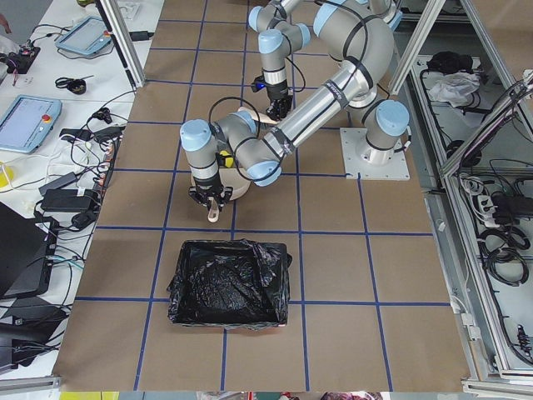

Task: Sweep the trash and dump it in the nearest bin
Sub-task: 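Hold the dustpan flat on the table with the left gripper, then sweep the sponge piece into the dustpan with the brush in the right gripper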

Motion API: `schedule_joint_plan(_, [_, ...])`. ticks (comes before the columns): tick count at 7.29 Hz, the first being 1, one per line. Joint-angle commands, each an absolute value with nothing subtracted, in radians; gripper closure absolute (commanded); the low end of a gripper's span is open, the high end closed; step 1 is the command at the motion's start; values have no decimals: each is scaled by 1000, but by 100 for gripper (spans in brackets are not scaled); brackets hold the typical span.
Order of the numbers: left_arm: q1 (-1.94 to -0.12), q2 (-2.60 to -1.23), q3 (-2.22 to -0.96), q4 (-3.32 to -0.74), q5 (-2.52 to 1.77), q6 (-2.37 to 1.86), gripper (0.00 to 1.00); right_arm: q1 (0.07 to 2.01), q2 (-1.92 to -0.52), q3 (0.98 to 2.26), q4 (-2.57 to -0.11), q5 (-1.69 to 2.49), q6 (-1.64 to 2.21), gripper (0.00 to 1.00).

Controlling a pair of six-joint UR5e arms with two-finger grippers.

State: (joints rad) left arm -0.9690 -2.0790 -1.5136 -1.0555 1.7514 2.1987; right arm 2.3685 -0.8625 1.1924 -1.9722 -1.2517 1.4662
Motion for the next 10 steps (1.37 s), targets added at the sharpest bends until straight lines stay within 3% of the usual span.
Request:
schedule_joint_plan(1, [-969, -2082, -1513, -1055, 1753, 2198, 100, 2368, -847, 1181, -1976, -1237, 1439, 100])
schedule_joint_plan(5, [-969, -2066, -1528, -1055, 1753, 2189, 100, 2368, -756, 1075, -1974, -1247, 1338, 100])
schedule_joint_plan(10, [-974, -2063, -1537, -1055, 1752, 2180, 100, 2358, -655, 950, -1974, -1226, 916, 100])
